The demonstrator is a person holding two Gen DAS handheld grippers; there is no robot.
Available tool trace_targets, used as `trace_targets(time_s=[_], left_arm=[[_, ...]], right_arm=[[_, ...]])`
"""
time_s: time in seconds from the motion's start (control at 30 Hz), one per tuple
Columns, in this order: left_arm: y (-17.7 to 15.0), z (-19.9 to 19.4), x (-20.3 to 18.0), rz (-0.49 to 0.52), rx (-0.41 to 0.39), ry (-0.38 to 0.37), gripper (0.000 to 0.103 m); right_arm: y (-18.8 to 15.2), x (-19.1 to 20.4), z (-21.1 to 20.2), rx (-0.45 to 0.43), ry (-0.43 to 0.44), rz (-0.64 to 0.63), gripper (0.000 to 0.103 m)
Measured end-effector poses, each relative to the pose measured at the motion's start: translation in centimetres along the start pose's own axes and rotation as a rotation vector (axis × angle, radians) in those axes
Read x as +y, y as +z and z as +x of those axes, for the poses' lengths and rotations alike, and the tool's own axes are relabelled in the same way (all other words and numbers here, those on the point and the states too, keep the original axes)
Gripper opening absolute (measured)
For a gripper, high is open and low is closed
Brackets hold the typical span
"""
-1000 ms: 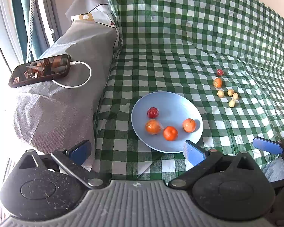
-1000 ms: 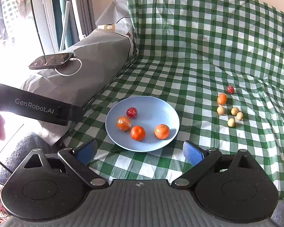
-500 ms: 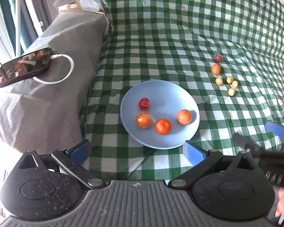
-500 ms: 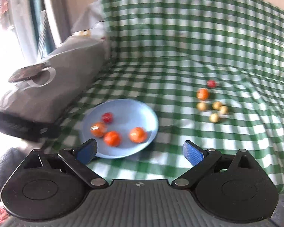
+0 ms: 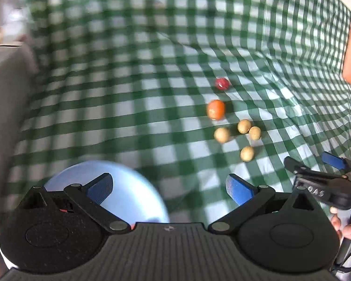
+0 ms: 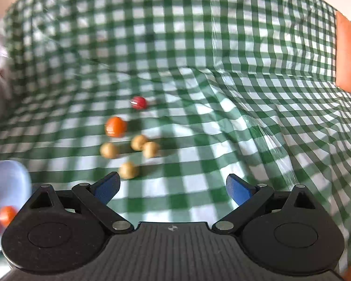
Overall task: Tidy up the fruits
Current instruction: 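Grasp a yellow potato with the left tool while the right tool grasps another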
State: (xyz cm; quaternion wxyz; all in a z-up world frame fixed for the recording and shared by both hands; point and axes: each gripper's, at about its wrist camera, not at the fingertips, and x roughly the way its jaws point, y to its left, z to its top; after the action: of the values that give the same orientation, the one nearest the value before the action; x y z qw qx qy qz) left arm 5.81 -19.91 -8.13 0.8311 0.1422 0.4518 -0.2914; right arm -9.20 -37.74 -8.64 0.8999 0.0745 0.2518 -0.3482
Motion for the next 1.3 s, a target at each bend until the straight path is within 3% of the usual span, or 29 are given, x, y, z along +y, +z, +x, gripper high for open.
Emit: trace_targets(time_s=[0.2,0.43,0.5,0.53,0.57,0.6,0.63,0.67,0.93,1.1,1.3], left_arm=[[3.8,7.6,-3.0,0.024,0.039,-0.031,0.103],[5.7,14.1,-4.8,0.072,0.127,-0.059,0.103],[5.7,14.9,-5.1,0.094,0.148,-0.07,0.101],[5.6,14.7,-5.1,0.101,0.124,-0.076,0.094],[5.4,14.2,-5.1,0.113,0.087,-0.078,0.075],[5.4,13.8,-5.2,0.135,0.068,-0.079,0.062],[5.3,13.5,-5.1,0.146,0.058,-0.091,0.039],[5.3,13.3,-5.0,0.147,0.059,-0.107,0.027],[4.5,10.2,-3.8,0.142,0.05,-0.087,0.027],[3.0,5.6,-3.2,0.143,0.041,-0.059,0.027],[0.0,-1.0,-1.7,0.135,0.03,-0.016,0.027]], right_arm=[[0.4,-0.9,7.1,0.022,0.055,-0.088,0.097],[0.3,0.2,10.8,0.006,0.129,-0.16,0.095],[0.4,0.2,11.1,-0.009,0.167,-0.15,0.089],[0.3,0.3,11.0,-0.027,0.181,-0.154,0.075],[0.2,0.5,10.9,-0.044,0.197,-0.171,0.052],[0.4,0.6,10.7,-0.05,0.204,-0.185,0.04],[0.4,0.7,10.6,-0.051,0.198,-0.191,0.027],[0.4,0.6,10.7,-0.047,0.195,-0.189,0.026],[1.3,-0.5,9.4,0.015,0.106,-0.081,0.026],[1.0,-1.0,4.9,0.005,0.093,-0.045,0.026],[-0.1,0.8,-2.0,-0.036,0.143,-0.067,0.026]])
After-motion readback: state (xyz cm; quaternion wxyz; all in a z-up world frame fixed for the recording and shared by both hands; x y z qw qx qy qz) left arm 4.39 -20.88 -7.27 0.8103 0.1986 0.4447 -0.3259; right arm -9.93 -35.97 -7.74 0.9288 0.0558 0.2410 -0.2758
